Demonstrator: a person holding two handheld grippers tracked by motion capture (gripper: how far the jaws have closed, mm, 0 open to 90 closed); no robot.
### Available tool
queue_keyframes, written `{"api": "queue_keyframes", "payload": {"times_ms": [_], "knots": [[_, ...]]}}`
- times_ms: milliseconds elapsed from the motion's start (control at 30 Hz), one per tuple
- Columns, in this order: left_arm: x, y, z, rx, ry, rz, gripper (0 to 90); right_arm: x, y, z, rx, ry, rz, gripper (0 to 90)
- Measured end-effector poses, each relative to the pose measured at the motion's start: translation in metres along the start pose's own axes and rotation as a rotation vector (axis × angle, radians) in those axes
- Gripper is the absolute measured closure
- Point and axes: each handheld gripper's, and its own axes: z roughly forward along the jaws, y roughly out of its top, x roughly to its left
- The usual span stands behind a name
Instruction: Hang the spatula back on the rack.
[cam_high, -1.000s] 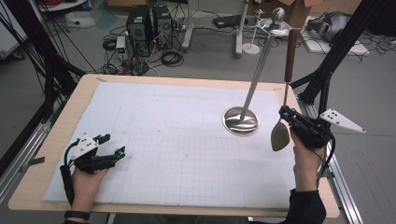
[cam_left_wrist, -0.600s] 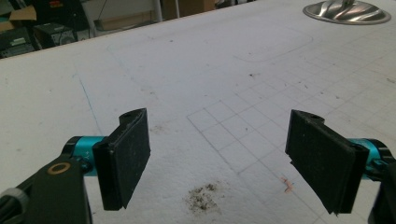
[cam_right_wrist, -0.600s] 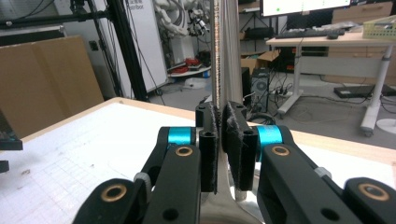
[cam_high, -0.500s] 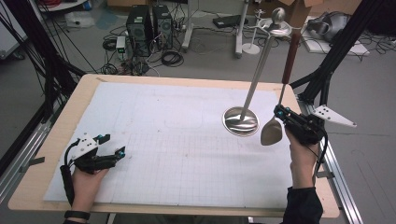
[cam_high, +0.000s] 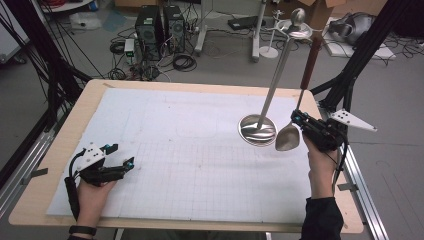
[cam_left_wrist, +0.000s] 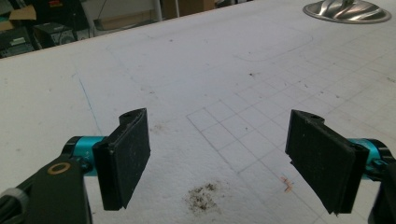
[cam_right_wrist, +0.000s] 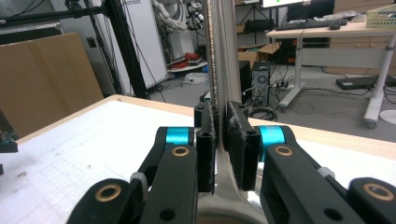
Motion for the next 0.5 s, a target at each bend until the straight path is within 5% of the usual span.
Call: {"api": "queue_keyframes", "payload": {"times_ms": [500], "knots": [[-0.0002, 0.0, 0.0002, 0.001, 0.001, 0.001, 22.2, -0.0051, 0.0013, 0.0045, -0.011, -0.026, 0.021, 78.4]]}}
